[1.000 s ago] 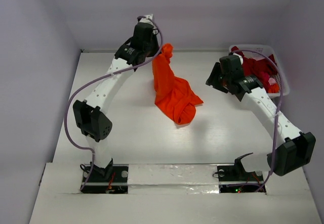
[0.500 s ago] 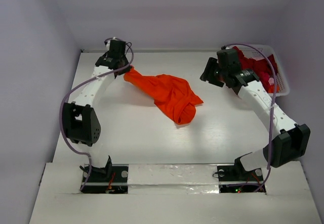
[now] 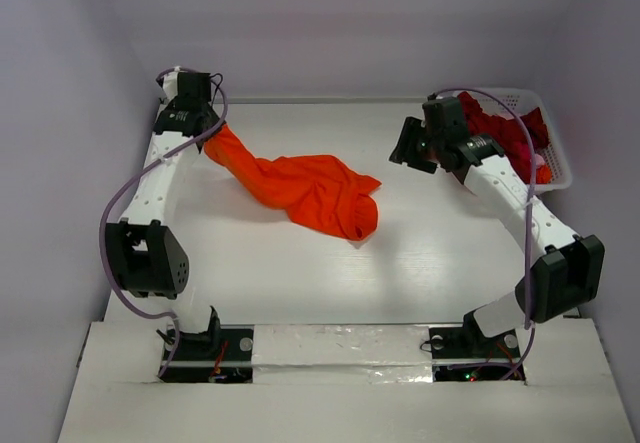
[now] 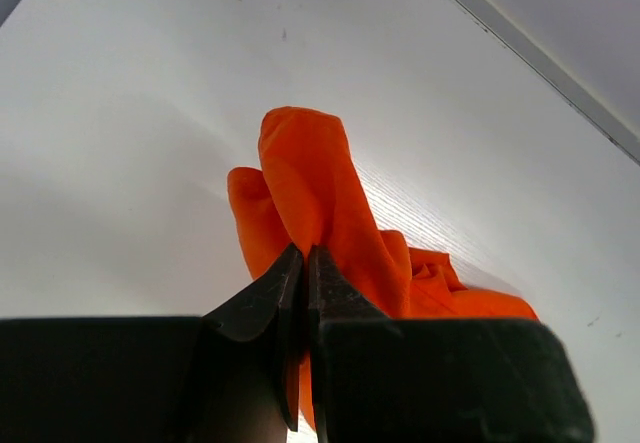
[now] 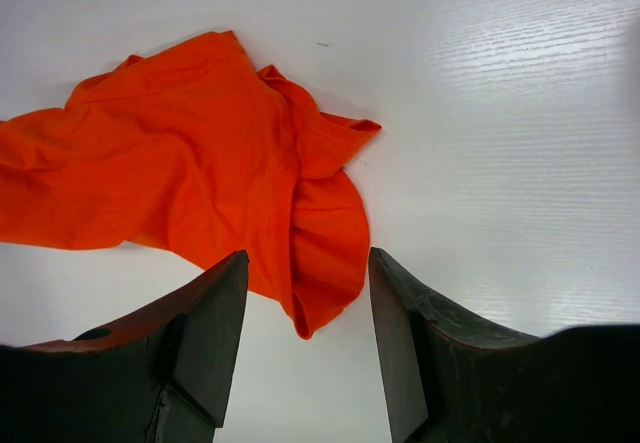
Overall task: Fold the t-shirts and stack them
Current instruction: Flatten out the tshirt
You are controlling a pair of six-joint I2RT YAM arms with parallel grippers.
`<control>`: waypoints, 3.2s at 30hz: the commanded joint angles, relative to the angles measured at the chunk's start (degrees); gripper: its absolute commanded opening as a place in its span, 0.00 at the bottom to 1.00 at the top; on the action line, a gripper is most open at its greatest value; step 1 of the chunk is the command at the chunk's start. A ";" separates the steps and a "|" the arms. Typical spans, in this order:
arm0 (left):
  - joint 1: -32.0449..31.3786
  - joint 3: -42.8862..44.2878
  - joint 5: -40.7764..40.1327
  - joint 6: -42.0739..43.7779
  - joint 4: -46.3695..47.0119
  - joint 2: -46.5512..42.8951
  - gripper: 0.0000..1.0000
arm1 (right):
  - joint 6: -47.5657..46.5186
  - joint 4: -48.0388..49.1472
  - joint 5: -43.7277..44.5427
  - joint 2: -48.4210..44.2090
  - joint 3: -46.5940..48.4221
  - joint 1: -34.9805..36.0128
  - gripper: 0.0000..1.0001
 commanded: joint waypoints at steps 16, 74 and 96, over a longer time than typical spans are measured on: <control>10.95 -5.64 9.12 -5.17 0.91 2.06 0.27 | -3.23 4.03 -8.70 3.88 2.70 0.23 0.62; 9.54 -9.86 21.17 -6.84 6.53 -5.32 0.99 | -0.33 2.71 -5.03 33.59 14.13 -0.38 0.61; 9.54 -10.74 21.70 -7.01 7.23 -4.44 0.99 | -2.79 2.71 -9.16 35.88 15.62 2.95 0.61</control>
